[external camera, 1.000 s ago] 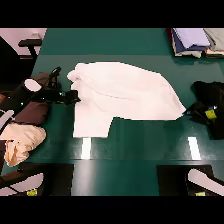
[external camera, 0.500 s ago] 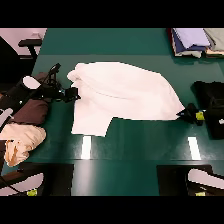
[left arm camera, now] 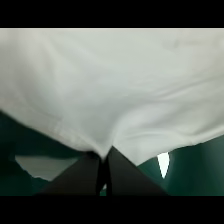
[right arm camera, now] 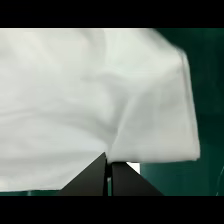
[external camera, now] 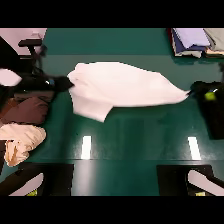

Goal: Fold the shirts.

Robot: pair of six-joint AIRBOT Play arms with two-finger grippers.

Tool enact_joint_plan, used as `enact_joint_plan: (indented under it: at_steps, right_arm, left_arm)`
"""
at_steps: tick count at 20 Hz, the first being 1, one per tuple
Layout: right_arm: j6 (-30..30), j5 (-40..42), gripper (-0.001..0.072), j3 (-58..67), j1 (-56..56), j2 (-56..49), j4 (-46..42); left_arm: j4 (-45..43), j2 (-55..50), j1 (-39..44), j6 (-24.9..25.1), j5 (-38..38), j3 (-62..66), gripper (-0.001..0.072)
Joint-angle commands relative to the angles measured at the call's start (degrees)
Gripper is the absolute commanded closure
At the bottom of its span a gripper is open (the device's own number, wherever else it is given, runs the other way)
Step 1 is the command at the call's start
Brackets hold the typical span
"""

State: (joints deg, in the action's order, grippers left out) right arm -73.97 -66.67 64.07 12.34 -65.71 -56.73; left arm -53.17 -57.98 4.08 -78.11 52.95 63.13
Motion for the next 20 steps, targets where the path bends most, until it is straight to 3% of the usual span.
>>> enact_joint_plan:
  at_steps: [1, 5, 7, 11, 14, 16, 20]
  right_arm:
    - [0.11, -2.01, 0.0697, 13.46, -0.48, 9.73, -1.79]
    - [0.02, -2.62, 0.0698, 28.92, -0.48, 18.40, -1.86]
    - [-1.40, -3.32, 0.0698, 34.47, -0.46, 21.59, -1.97]
    - [-4.39, -8.07, 0.0699, 44.83, -0.48, 22.62, -5.01]
    - [-6.16, -16.44, 0.0700, 55.15, -0.48, 17.07, -6.32]
    - [-7.23, -19.32, 0.0699, 58.23, -0.48, 12.50, -5.84]
    - [-8.11, -22.51, 0.0700, 48.87, -1.20, 4.79, -6.03]
  left_arm:
    - [-0.85, 10.56, 0.00, 0.09, 0.55, 12.26, 0.0683]
    - [-0.87, 14.95, 0.00, -0.13, 1.03, 33.00, 0.0683]
    - [-2.05, 14.95, 0.00, -2.84, 1.95, 43.15, 0.0683]
    - [-13.42, 14.93, 0.00, -9.20, 1.90, 56.19, 0.0684]
    - [-18.62, 14.34, 0.00, -10.03, 4.76, 57.29, 0.0684]
    - [-22.32, 11.28, 0.00, -10.73, 13.22, 56.85, 0.0683]
    - [-22.29, 3.96, 0.00, -11.96, 18.86, 41.70, 0.0682]
